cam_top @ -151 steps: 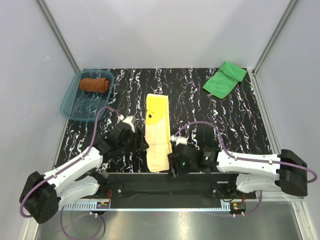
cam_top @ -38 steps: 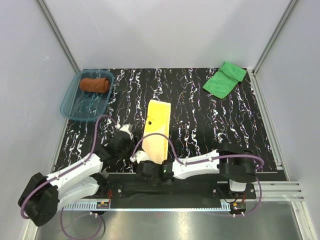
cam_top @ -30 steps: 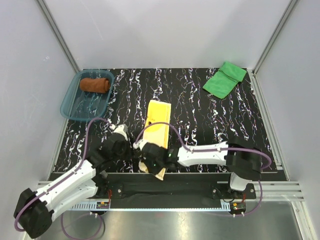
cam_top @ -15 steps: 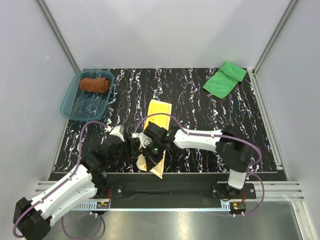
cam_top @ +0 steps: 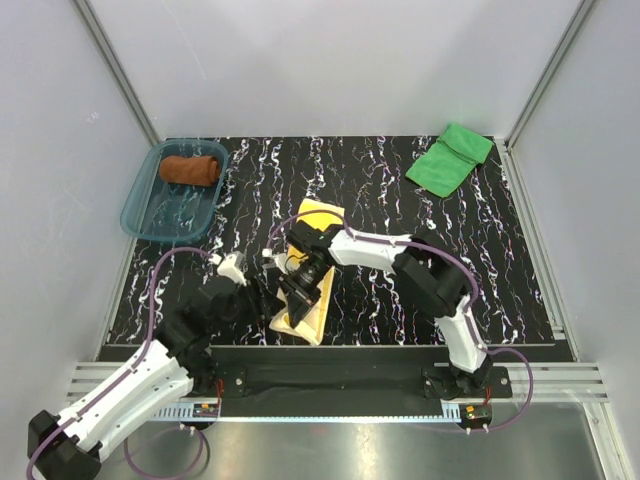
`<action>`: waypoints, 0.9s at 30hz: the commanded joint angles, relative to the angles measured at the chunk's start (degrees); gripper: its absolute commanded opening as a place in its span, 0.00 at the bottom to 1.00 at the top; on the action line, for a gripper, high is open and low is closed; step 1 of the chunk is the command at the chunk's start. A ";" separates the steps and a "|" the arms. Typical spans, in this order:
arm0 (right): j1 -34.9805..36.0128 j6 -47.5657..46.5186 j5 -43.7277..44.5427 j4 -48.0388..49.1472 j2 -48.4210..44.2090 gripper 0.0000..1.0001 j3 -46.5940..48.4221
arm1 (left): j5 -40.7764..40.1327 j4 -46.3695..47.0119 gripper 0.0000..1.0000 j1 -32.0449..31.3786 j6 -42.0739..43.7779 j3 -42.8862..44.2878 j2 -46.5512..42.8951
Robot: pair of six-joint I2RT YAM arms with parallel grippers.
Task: Roll the towels
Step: Roll the towel
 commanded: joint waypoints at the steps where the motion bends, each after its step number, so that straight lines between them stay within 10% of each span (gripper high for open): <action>1: 0.31 -5.58 -5.34 -7.01 3.23 0.19 4.76 | 4.46 5.85 0.60 -0.10 1.74 -1.91 -0.30; 8: -1.00 -8.40 -1.91 -10.44 6.22 0.48 9.85 | 2.97 5.68 0.59 -0.19 0.25 -5.69 -7.22; 27: -2.94 -5.86 2.74 -8.17 13.52 0.49 21.90 | 1.21 4.36 0.55 -0.19 0.51 -4.29 -9.79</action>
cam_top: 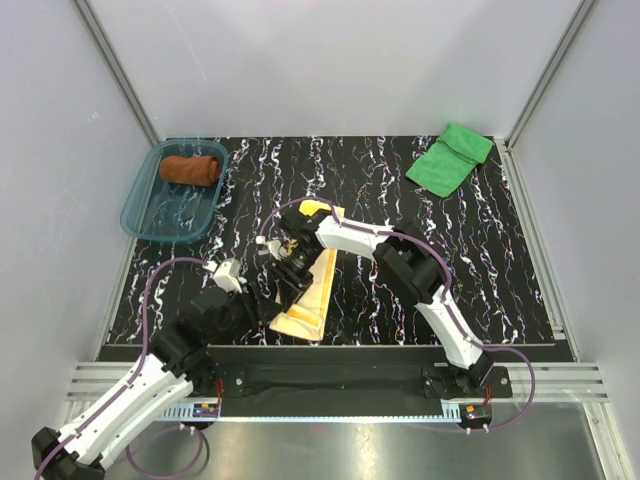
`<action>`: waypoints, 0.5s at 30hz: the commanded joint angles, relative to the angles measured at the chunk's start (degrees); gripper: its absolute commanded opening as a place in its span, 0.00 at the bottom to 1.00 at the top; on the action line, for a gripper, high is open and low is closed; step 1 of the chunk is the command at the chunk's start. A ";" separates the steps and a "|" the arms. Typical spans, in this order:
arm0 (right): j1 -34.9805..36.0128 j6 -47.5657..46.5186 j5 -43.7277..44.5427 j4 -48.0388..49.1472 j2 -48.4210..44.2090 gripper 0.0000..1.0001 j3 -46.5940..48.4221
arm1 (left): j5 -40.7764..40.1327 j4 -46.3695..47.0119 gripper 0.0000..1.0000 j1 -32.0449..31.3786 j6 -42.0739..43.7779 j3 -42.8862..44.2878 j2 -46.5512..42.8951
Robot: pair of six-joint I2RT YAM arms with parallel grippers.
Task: Roll the towels
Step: Roll the towel
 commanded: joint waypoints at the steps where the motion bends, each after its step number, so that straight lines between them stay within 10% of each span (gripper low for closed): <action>1: -0.14 1.29 0.82 2.48 0.01 0.49 4.13 | -0.06 2.68 0.55 -0.14 0.38 1.55 0.20; 7: -0.14 0.68 1.34 4.59 0.80 0.48 6.68 | 0.03 3.91 0.55 -0.14 0.47 0.58 1.43; 15: -3.12 6.20 22.86 14.68 -8.14 0.53 -0.68 | -0.32 5.14 0.54 -0.14 0.55 -0.29 2.75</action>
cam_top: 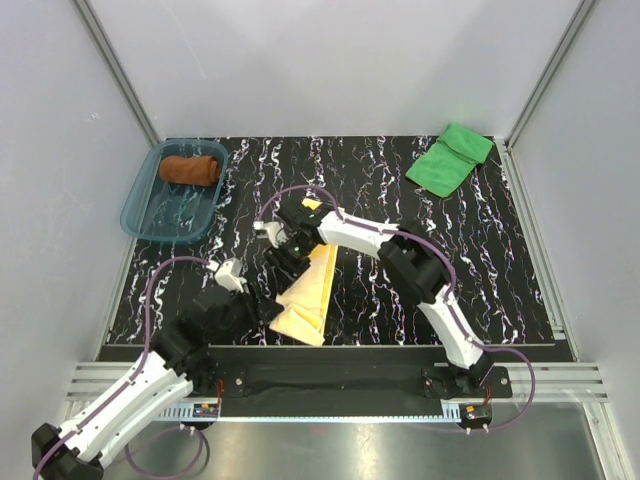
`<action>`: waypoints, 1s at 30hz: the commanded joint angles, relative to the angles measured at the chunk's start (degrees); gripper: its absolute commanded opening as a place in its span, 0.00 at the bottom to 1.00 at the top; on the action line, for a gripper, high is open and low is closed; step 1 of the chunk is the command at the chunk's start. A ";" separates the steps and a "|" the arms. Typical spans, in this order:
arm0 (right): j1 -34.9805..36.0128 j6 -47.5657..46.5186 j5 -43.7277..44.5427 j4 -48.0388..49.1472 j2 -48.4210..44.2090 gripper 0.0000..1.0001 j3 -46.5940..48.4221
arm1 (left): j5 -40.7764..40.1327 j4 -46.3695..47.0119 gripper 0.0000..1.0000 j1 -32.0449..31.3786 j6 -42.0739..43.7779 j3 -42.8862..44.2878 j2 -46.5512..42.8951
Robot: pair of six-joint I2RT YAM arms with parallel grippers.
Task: Roll the towels
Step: Roll the towel
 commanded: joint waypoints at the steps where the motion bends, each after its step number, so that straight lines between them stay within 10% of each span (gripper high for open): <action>1: -3.95 6.64 12.38 9.51 -12.33 0.54 -6.00 | -0.65 4.46 0.54 -0.14 0.71 -0.73 1.07; 16: -5.55 13.69 33.93 16.82 -47.70 0.62 -38.08 | 0.14 21.34 0.60 -0.23 6.86 -0.39 20.67; 30: -5.55 19.85 29.97 24.65 -48.94 0.61 -49.97 | 3.82 21.87 0.64 -0.23 13.89 1.73 22.77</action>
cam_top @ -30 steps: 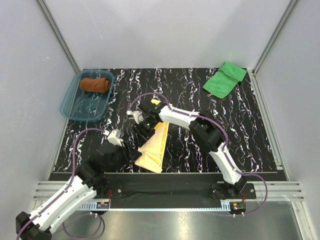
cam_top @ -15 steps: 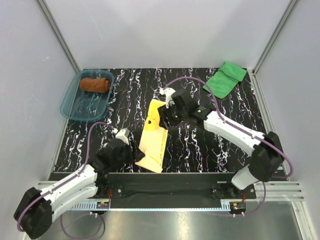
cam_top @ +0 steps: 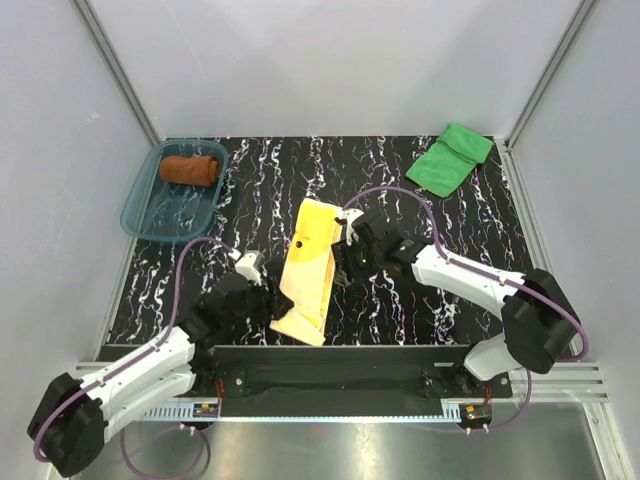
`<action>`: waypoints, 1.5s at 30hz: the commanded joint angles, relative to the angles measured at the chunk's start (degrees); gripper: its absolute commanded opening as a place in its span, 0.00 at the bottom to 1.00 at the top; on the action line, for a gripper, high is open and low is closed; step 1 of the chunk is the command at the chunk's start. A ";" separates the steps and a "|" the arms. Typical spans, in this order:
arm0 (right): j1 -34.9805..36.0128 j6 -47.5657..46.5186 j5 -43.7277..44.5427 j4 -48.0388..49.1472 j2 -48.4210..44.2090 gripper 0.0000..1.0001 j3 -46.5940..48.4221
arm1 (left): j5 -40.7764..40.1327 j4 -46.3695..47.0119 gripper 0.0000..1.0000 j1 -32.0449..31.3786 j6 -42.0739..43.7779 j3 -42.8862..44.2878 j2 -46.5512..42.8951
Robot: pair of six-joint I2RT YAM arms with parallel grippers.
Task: Roll the towels
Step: Roll the towel
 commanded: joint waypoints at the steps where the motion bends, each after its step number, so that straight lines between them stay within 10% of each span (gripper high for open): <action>1: 0.00 1.60 -0.80 4.34 -0.18 0.61 -0.09 | 3.85 6.17 0.64 -0.17 2.59 1.31 4.08; 13: 0.00 1.78 -0.27 4.52 -0.27 0.60 -2.81 | 4.91 9.26 0.40 -0.26 1.19 0.70 7.27; 21: 0.00 2.13 -0.54 5.22 0.43 0.60 -3.52 | 1.75 5.21 0.00 -0.26 1.10 0.87 1.99; 32: 0.00 2.22 -1.24 5.13 -0.18 0.60 -4.57 | -7.30 -4.89 0.00 -0.26 -4.00 3.51 3.04; 37: 0.18 2.66 -2.38 4.43 -0.88 0.60 -4.31 | -9.24 -5.25 0.14 -0.26 -5.67 4.30 6.73; 41: 3.59 1.87 -0.63 6.36 -4.83 0.64 -6.33 | -8.63 -3.14 0.58 -0.26 -5.14 4.83 10.42; 45: 10.36 0.99 5.25 6.72 -9.22 0.65 -6.95 | -7.75 -1.03 0.78 -0.26 -4.27 5.26 12.10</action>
